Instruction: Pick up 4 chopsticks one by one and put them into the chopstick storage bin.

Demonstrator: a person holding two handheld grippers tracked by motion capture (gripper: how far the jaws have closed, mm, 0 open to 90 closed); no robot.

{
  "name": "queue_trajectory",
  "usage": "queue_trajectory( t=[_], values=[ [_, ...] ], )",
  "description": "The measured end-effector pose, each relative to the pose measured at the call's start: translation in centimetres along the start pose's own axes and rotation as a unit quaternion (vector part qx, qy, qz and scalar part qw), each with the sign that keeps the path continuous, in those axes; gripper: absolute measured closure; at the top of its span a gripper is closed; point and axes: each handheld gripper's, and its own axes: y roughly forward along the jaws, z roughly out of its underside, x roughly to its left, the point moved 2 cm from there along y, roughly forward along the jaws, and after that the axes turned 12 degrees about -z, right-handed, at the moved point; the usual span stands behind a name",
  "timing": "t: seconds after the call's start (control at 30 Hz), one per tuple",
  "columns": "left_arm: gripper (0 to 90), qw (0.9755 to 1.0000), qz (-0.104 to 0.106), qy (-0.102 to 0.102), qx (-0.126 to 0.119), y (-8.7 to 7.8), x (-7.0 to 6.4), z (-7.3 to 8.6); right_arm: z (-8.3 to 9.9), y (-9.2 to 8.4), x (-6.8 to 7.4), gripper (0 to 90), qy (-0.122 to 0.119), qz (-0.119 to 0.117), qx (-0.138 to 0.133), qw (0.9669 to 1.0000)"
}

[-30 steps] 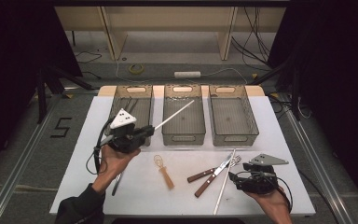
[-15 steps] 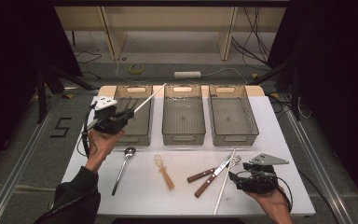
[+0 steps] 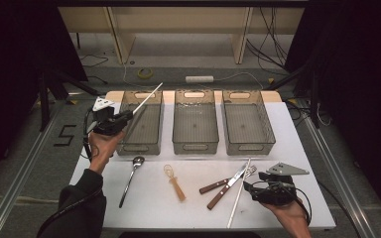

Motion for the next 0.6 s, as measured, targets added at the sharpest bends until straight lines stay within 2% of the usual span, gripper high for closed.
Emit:
queue_trajectory(
  t=[0.4,0.6],
  values=[
    [83.2,0.9996,-0.017,-0.008,0.022,1.0,1.0,1.7,0.0,0.0,0.0,33.2,0.0,-0.002,0.001,1.0],
    [83.1,0.999,-0.025,-0.003,0.036,1.8,1.0,2.1,0.0,0.0,0.0,33.2,0.0,-0.001,0.001,1.0]
  ],
)
